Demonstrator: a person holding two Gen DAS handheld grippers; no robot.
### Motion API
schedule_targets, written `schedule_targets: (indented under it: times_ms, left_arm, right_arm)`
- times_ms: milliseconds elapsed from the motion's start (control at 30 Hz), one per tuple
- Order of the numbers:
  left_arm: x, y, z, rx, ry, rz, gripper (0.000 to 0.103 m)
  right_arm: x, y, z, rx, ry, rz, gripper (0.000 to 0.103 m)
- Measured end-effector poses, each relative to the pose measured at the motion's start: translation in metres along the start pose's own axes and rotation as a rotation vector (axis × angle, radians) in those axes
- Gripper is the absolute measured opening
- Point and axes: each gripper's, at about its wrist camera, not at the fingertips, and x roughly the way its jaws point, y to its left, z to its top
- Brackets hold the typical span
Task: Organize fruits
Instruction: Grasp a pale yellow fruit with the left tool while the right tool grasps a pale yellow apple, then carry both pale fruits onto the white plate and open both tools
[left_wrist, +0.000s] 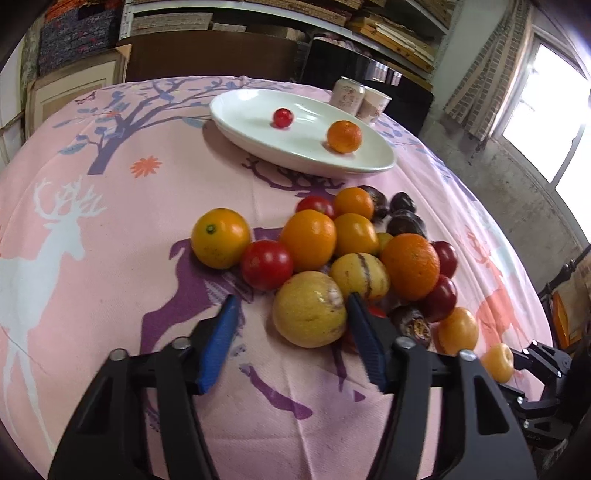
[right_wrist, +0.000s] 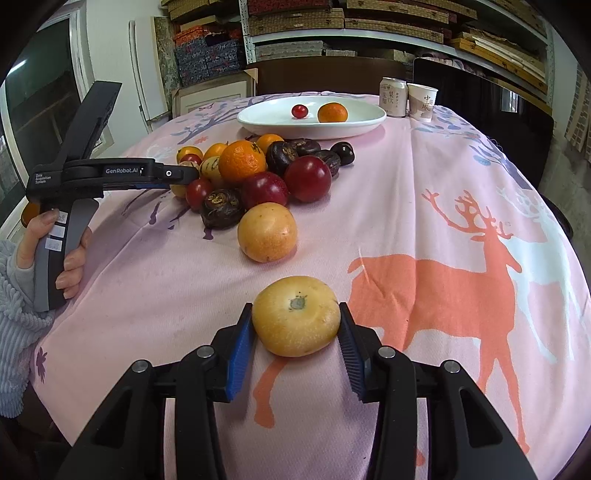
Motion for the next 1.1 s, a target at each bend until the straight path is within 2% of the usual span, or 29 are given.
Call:
schedule_targets:
  times_ms: [67,333,400,467,533,733,833,900,967,1100]
  left_arm:
    - [-0.001,-0.005,-0.001,0.022,-0.003,-0.001,0.046]
    - [-0.001,-0.006,-0.003,0.021,-0.008,0.005,0.047]
    - [-0.002,-0.009,-0.004,0.030,-0.012,0.019,0.046]
    - [-0.005,-0.014,-0.006,0.045,-0.019,0.031,0.040]
    - [-0.007,-0.019,-0.009,0.066,-0.025,0.060,0.040]
    - [-0.015,-0.015,-0.014,0.046,-0.023,0.045,0.040]
    - [-0.026,-0.013,-0.013,0.038,-0.053,0.040,0.040]
    - [-0.035,-0.010,-0.007,0.028,-0.077,0.046,0.040]
    - [-0.042,-0.008,0.004,0.031,-0.099,0.065,0.040]
    - [-0.043,-0.001,0.046,0.008,-0.144,0.083,0.040]
  right_arm:
    - [0.000,0.000,0.000,0.002,0.000,0.002,0.045]
    - [-0.001,-0.002,0.000,0.012,-0.001,0.009,0.044]
    - [-0.001,-0.003,0.000,0.014,-0.002,0.011,0.044]
    - [-0.001,-0.003,0.000,0.016,-0.002,0.013,0.044]
    - [-0.001,-0.004,0.000,0.019,-0.003,0.016,0.044]
    - [-0.002,-0.007,0.001,0.038,-0.012,0.025,0.044]
    - [-0.005,-0.020,0.002,0.096,-0.008,0.084,0.044]
    - [-0.008,-0.031,0.011,0.131,-0.011,0.127,0.044]
    - [-0.014,-0.038,0.028,0.127,-0.036,0.112,0.044]
    - [-0.024,-0.050,0.085,0.107,-0.131,0.068,0.044]
